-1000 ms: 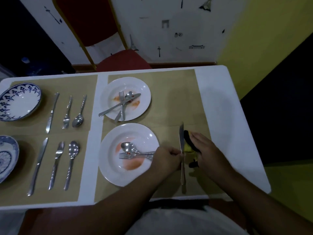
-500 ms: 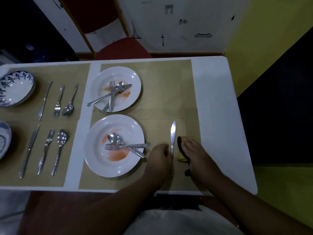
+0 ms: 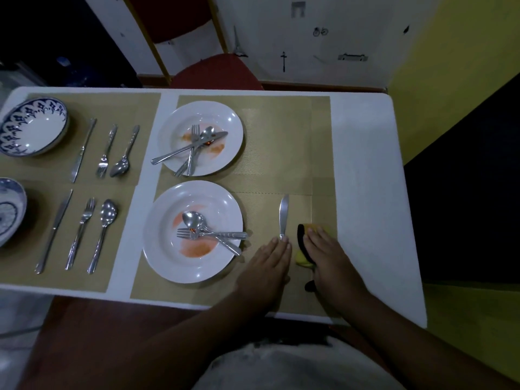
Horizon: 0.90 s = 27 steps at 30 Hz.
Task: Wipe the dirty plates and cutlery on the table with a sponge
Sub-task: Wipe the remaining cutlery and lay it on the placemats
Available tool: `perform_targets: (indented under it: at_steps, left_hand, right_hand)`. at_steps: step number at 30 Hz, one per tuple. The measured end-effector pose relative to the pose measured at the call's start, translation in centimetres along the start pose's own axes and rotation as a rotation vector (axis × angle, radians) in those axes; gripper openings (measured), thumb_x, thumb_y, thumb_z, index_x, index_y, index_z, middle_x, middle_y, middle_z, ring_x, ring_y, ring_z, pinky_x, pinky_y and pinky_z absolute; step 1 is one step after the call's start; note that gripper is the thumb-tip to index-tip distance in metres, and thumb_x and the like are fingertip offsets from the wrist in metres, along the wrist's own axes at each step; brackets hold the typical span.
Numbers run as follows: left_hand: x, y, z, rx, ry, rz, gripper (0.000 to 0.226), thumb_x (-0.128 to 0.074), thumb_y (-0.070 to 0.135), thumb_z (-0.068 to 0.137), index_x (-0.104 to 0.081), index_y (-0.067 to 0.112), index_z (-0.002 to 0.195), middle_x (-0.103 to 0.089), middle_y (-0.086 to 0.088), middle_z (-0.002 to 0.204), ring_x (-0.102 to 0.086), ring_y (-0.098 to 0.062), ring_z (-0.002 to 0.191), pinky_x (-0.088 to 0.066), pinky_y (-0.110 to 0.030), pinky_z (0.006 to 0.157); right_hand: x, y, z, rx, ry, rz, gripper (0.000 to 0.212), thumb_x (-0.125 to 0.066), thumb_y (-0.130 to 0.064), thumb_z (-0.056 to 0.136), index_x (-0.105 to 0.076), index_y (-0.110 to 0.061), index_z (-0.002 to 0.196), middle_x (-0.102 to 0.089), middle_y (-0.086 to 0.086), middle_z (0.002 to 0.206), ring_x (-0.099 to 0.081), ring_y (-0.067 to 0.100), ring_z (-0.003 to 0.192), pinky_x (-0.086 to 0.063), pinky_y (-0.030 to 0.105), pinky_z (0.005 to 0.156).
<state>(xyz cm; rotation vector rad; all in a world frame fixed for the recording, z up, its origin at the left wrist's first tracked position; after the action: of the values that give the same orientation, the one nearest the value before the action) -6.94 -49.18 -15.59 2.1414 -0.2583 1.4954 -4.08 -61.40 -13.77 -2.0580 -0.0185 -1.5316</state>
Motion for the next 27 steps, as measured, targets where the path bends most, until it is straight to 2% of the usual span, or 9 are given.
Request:
perform_targets:
  at_steps: [4, 10, 13, 17, 21, 24, 27]
  left_hand:
    - [-0.1, -0.5, -0.8, 0.002, -0.016, 0.028, 0.064, -0.041, 0.035, 0.088, -0.054, 0.001, 0.140, -0.050, -0.020, 0.148, -0.050, -0.034, 0.135, -0.049, -0.046, 0.104]
    - [0.8, -1.3, -2.6, -0.001, 0.060, 0.111, 0.061, -0.041, 0.033, 0.086, -0.062, 0.001, 0.133, -0.057, -0.019, 0.141, -0.057, -0.033, 0.129, -0.048, -0.045, 0.103]
    - [0.8, -1.6, -2.9, 0.001, 0.081, 0.133, 0.062, -0.040, 0.034, 0.086, -0.061, 0.001, 0.134, -0.056, -0.019, 0.142, -0.056, -0.033, 0.130, -0.042, -0.043, 0.107]
    - [1.8, -1.4, -2.9, -0.006, 0.141, 0.083, 0.061, -0.045, 0.035, 0.087, -0.058, 0.000, 0.136, -0.055, -0.020, 0.143, -0.055, -0.034, 0.131, -0.050, -0.048, 0.103]
    - [4.7, 0.1, -3.5, -0.063, 0.274, 0.052, 0.061, -0.042, 0.037, 0.089, -0.059, 0.000, 0.135, -0.058, -0.018, 0.141, -0.057, -0.032, 0.129, -0.048, -0.044, 0.102]
    - [5.7, -0.5, -4.1, -0.067, 0.315, -0.020, 0.058, -0.042, 0.035, 0.094, -0.053, 0.001, 0.140, -0.053, -0.017, 0.146, -0.051, -0.031, 0.135, -0.043, -0.043, 0.109]
    - [6.3, -2.9, -5.2, 0.055, 0.340, -0.204, 0.051, -0.050, 0.029, 0.096, -0.053, 0.003, 0.140, -0.056, -0.015, 0.142, -0.053, -0.030, 0.130, -0.043, -0.040, 0.110]
  right_hand:
    - [0.3, -0.1, -0.2, -0.025, 0.045, 0.030, 0.093, -0.078, -0.016, 0.063, -0.031, -0.006, 0.143, -0.028, 0.010, 0.151, -0.015, 0.023, 0.141, -0.016, 0.042, 0.114]
    - [-0.1, -0.3, 0.0, -0.062, 0.027, 0.030, 0.088, -0.074, -0.004, 0.064, -0.033, -0.004, 0.142, -0.030, 0.013, 0.150, -0.021, 0.031, 0.140, -0.025, 0.052, 0.111]
    - [-0.1, -0.4, 0.0, -0.065, 0.024, 0.016, 0.087, -0.072, -0.004, 0.066, -0.032, -0.004, 0.142, -0.027, 0.012, 0.152, -0.018, 0.030, 0.141, -0.020, 0.048, 0.114]
    - [-0.1, -0.6, -0.1, -0.072, 0.010, 0.000, 0.100, -0.083, -0.011, 0.056, -0.032, -0.004, 0.141, -0.028, 0.011, 0.151, -0.020, 0.032, 0.141, -0.020, 0.044, 0.113]
    - [0.3, -1.6, 0.3, -0.069, 0.028, -0.016, 0.107, -0.086, -0.013, 0.053, -0.029, -0.006, 0.143, -0.027, 0.006, 0.151, -0.020, 0.028, 0.141, -0.013, 0.033, 0.111]
    - [0.7, -2.5, 0.8, -0.064, 0.063, 0.011, 0.094, -0.076, 0.001, 0.060, -0.030, -0.005, 0.142, -0.029, 0.009, 0.151, -0.022, 0.030, 0.140, -0.016, 0.034, 0.112]
    - [1.5, -3.8, 1.6, -0.057, 0.135, 0.077, 0.078, -0.058, 0.013, 0.068, -0.033, -0.003, 0.141, -0.033, 0.013, 0.149, -0.023, 0.030, 0.140, -0.019, 0.037, 0.112]
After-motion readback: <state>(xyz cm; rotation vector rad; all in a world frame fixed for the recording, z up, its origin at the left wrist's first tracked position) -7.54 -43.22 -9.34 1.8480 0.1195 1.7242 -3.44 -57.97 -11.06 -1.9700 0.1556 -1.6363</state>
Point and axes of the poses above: each hand's wrist, its own z-axis towards the middle knuckle, its own x-axis out of the back of the hand, y = z × x, the point moved 8 cm from there along z, towards the middle knuckle
